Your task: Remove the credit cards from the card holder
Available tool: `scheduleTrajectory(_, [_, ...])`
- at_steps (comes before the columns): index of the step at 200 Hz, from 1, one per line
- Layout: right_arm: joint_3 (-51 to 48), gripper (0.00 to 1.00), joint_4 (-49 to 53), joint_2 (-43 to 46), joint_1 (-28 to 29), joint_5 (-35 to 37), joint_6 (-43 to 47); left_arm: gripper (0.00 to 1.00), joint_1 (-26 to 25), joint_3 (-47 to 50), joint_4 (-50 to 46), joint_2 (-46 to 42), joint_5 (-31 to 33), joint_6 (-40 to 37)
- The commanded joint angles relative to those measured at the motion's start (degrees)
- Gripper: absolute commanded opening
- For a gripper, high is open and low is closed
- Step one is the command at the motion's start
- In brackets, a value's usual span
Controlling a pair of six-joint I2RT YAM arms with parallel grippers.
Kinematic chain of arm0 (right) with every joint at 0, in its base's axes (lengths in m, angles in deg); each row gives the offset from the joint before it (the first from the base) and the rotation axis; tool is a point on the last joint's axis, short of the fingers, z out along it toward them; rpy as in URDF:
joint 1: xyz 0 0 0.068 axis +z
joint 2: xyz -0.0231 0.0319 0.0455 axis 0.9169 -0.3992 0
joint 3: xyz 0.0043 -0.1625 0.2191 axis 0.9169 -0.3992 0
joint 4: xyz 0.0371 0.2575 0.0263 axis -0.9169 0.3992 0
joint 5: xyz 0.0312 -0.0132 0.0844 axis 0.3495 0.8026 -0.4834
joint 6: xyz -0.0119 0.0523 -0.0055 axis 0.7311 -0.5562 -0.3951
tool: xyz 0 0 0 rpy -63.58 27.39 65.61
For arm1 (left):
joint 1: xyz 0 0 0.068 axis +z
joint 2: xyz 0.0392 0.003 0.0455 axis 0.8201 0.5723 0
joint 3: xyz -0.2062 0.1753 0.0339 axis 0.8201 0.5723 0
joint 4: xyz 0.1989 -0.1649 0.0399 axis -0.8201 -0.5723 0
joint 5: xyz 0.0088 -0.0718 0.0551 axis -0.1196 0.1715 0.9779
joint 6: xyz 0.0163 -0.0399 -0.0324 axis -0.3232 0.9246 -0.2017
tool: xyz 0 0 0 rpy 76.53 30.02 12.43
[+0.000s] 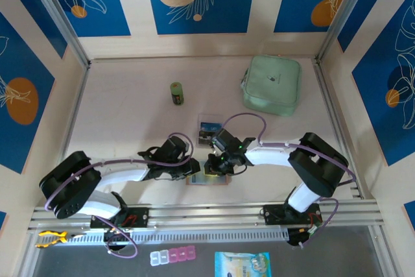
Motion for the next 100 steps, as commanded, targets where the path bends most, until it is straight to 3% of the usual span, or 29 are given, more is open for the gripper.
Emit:
scheduleTrajectory(1, [0.11, 0.19, 2.29, 2.78, -0.19, -0.62, -0.30, 0.23, -0.60, -1.82, 0.07, 0.27, -0.82, 0.22])
scheduleTrajectory(30, [1.02, 0.24, 5.99, 6.23, -0.70, 1.56, 0.10, 0.23, -0.61, -3.02, -1.40, -0.50, -0.69, -0.25])
scheduleTrajectory(100, [-0.20, 0.26, 11.82, 14.83, -4.92, 3.63, 1.04, 0.21, -1.56, -6.76, -1.48, 2.70, -1.89, -1.13])
